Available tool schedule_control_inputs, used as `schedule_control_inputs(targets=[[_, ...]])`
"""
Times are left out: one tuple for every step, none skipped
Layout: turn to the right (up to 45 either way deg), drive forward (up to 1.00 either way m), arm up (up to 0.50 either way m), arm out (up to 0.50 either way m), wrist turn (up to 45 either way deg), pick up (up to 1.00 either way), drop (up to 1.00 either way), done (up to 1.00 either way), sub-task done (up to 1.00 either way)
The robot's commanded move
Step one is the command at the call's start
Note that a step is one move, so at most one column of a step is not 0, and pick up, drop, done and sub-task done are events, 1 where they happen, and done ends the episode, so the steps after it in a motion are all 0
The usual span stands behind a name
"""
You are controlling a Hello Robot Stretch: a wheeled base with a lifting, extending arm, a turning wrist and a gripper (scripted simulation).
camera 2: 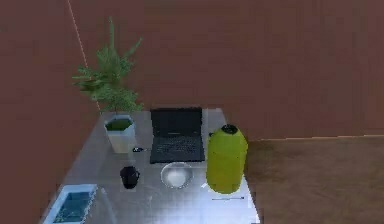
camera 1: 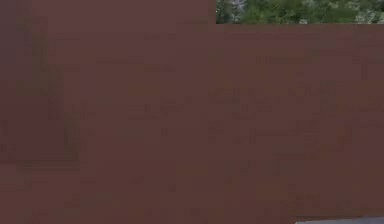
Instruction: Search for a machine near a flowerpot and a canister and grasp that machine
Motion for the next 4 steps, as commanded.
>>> schedule_control_inputs(targets=[[45.0, 0.0, 0.0, 0.0, 0.0, 0.0, 0.0, 0.0, 0.0], [45.0, 0.0, 0.0, 0.0, 0.0, 0.0, 0.0, 0.0, 0.0], [45.0, 0.0, 0.0, 0.0, 0.0, 0.0, 0.0, 0.0, 0.0], [6.0, 0.0, 0.0, 0.0, 0.0, 0.0, 0.0, 0.0, 0.0]])
